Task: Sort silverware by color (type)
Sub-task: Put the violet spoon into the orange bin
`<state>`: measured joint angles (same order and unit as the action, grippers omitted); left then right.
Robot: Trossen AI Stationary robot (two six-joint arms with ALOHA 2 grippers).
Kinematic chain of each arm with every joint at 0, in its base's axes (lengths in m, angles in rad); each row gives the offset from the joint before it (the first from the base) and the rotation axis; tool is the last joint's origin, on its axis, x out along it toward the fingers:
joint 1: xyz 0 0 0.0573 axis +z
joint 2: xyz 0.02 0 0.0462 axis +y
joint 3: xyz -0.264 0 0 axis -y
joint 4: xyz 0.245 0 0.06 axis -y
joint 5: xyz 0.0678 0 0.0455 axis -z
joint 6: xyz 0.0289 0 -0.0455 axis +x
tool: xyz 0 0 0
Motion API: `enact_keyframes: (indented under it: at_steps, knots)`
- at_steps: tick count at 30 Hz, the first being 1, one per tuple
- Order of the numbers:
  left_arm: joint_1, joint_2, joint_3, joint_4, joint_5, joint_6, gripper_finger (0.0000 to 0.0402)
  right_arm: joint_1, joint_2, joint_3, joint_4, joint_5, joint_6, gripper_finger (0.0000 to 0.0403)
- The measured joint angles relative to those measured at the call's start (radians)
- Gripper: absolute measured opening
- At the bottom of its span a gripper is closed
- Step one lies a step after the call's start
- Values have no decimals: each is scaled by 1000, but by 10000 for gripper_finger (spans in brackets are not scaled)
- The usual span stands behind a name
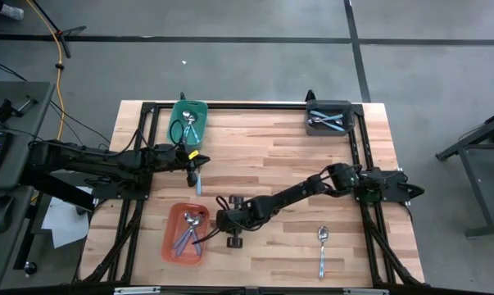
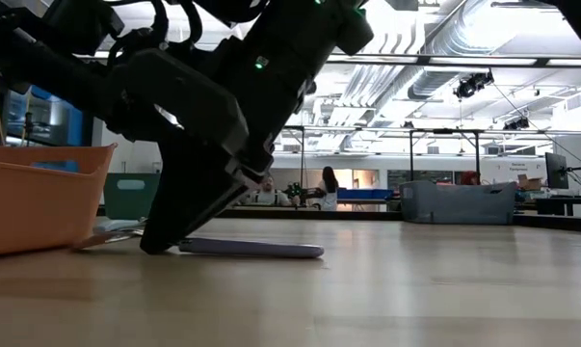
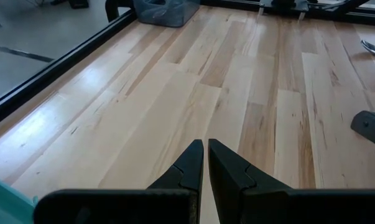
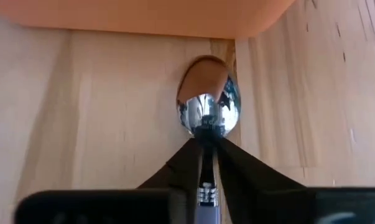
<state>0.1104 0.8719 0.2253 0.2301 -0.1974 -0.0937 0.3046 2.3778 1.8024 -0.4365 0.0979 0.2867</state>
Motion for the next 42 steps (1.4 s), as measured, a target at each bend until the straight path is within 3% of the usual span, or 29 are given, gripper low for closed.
enact_keyframes:
  at_steps: [4,23,34,42]
  knots:
    - [0,0,0,-1,0,-2,15,0,0,0,0,-5,-26,7]
    - [-1,0,0,4,0,2,15,25,-107,-7,-68,52,-109,1]
    - [-1,-70,0,-9,0,13,15,52,-114,12,175,15,-556,0]
    - [-1,-81,0,-22,0,12,15,30,-99,13,381,-145,-935,0]
